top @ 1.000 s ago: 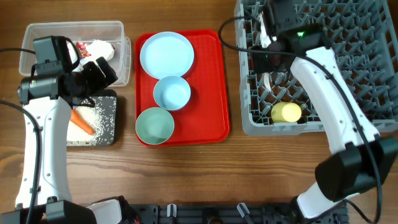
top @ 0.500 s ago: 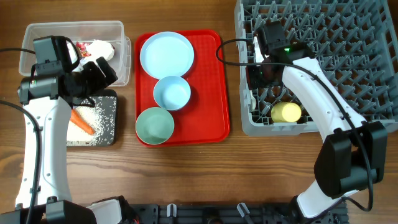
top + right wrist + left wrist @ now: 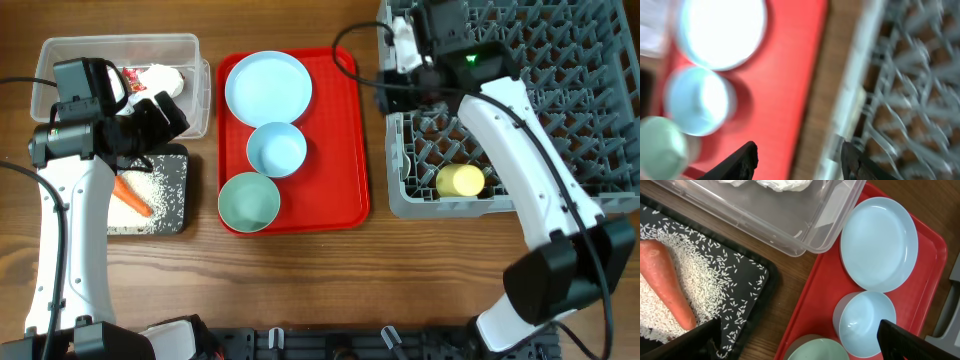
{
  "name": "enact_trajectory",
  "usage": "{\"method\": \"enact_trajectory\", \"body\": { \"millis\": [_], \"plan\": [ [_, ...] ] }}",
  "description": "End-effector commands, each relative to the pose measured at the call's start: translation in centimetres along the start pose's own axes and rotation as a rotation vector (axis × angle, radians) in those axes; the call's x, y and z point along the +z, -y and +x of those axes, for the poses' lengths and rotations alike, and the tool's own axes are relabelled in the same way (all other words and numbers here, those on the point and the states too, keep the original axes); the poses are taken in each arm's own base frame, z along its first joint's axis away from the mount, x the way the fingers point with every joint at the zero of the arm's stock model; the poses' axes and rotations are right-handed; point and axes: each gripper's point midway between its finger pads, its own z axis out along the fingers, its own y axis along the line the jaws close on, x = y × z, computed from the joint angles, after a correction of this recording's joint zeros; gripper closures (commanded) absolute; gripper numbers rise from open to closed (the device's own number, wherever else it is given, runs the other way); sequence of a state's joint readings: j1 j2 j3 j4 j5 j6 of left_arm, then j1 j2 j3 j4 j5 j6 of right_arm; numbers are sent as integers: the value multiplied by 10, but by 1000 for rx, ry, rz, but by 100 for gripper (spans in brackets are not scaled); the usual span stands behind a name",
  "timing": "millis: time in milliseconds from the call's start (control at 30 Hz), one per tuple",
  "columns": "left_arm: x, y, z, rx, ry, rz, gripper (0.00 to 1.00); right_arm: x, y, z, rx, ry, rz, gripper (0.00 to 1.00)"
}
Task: Sort waste into correct bins and load items into the dishwasher rack
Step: 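Grasp the light-blue bowl on the red tray with the right gripper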
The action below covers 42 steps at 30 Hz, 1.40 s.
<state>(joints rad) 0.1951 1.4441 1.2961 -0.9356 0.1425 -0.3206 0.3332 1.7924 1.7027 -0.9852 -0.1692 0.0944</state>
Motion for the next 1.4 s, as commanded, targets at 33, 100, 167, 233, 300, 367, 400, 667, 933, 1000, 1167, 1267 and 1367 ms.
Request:
{"method": "enact_trajectory", "body": {
  "millis": [33, 100, 167, 233, 300, 367, 400, 667, 933, 1000, 1167, 1267, 1367],
  "plan": [
    [1, -3, -3, -14, 4, -11, 0, -5, -61, -8, 24, 40, -121, 44],
    [2, -3, -1, -15, -3, -13, 0, 6, -76, -4, 48, 22, -137, 44],
    [2, -2, 0, -16, -10, -8, 0, 20, -86, 2, 62, -1, -146, 44],
    [1, -3, 2, -17, -19, -11, 0, 35, -94, 8, 84, -36, -148, 45],
    [1, -4, 4, -18, -25, -14, 0, 53, -100, 18, 98, -82, -149, 47],
    [1, -4, 5, -18, -30, -12, 0, 69, -110, 26, 108, -123, -175, 51],
    [1, -3, 6, -19, -33, -9, 0, 77, -112, 29, 108, -139, -177, 52],
    [1, -1, 7, -19, -38, 5, 0, 118, -112, 54, 182, -243, -143, 61],
    [1, -1, 6, -19, -38, 5, 0, 157, -111, 83, 214, -342, -104, 72],
    [1, -1, 6, -19, -38, 4, 0, 163, -115, 87, 220, -352, -101, 72],
    [1, -1, 6, -19, -38, 4, 0, 173, -122, 92, 211, -353, -103, 72],
    [1, -1, 6, -19, -38, 4, 0, 175, -122, 93, 221, -357, -100, 76],
    [1, -1, 6, -19, -38, 4, 0, 176, -121, 93, 226, -358, -95, 80]
  ]
}}
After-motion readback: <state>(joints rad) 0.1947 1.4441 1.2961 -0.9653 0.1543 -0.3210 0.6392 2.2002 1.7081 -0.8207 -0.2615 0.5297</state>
